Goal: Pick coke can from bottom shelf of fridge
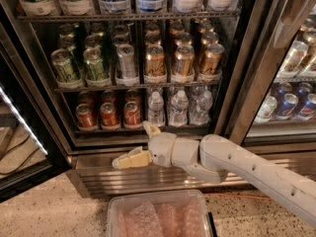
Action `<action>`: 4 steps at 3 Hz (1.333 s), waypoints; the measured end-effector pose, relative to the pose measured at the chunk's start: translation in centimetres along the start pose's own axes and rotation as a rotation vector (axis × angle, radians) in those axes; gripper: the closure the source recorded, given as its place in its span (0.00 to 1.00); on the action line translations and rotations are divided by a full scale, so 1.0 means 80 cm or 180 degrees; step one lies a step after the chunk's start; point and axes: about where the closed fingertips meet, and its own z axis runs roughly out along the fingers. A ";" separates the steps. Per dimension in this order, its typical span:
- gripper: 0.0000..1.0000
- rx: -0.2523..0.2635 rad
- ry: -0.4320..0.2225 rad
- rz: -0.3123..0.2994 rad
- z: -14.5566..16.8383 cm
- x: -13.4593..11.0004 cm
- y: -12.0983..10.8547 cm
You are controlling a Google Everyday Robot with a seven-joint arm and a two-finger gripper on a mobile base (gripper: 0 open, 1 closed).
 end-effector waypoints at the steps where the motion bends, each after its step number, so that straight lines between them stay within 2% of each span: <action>1: 0.00 -0.0011 -0.0004 0.0004 0.001 0.000 0.001; 2: 0.00 0.0214 0.0010 -0.0078 0.006 0.002 -0.019; 3: 0.00 0.0605 0.0053 -0.0256 -0.001 0.002 -0.067; 4: 0.00 0.0600 0.0051 -0.0254 -0.001 0.002 -0.067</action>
Offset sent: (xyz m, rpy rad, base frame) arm 0.0491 -0.0147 -0.0160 -0.0911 -0.0804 -0.2084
